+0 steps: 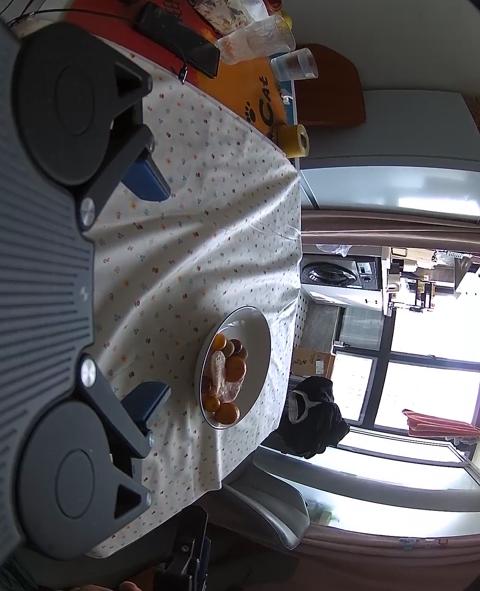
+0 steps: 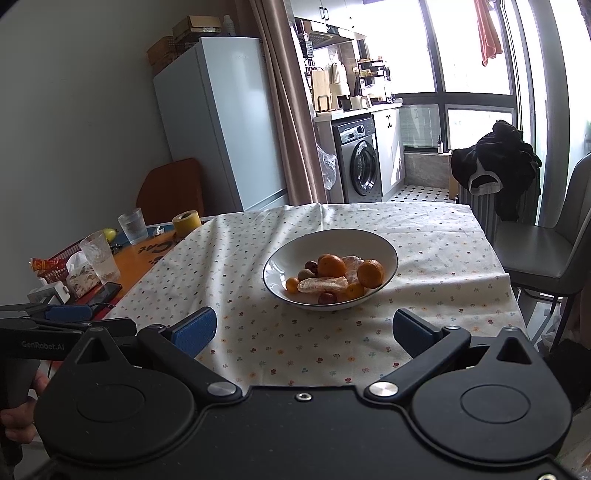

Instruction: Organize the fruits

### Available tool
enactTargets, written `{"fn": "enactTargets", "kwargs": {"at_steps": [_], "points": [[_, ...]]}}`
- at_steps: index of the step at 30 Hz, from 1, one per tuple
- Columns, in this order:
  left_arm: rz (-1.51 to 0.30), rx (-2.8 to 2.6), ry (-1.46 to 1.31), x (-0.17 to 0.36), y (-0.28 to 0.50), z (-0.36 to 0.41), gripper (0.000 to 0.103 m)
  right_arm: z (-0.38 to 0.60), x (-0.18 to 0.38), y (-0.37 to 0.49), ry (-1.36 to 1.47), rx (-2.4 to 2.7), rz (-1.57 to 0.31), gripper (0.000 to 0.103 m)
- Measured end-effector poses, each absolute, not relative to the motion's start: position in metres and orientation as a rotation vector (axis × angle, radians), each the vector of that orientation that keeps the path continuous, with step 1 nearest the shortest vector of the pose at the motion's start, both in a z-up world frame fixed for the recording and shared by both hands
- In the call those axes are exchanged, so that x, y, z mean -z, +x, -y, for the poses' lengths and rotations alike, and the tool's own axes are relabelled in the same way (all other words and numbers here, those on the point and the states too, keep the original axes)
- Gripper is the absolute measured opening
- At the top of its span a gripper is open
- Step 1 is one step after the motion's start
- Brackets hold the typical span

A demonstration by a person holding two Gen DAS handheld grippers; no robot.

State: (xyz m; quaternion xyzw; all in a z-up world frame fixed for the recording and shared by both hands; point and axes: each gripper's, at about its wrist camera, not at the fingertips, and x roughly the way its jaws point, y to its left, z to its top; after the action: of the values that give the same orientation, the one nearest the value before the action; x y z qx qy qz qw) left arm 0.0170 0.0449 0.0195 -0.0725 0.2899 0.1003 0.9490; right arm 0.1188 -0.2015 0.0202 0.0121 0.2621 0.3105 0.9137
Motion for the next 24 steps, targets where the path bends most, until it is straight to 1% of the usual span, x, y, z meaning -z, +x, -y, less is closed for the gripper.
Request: {"fn": "enactTargets", "kwargs": {"at_steps": [24], "points": [[-0.587,-0.211,-0.146,-0.0207,0.0164,-0.0476,0.103,0.2005,-0.0189,0.117,0.012,-0.642,-0.534,0.103]]}}
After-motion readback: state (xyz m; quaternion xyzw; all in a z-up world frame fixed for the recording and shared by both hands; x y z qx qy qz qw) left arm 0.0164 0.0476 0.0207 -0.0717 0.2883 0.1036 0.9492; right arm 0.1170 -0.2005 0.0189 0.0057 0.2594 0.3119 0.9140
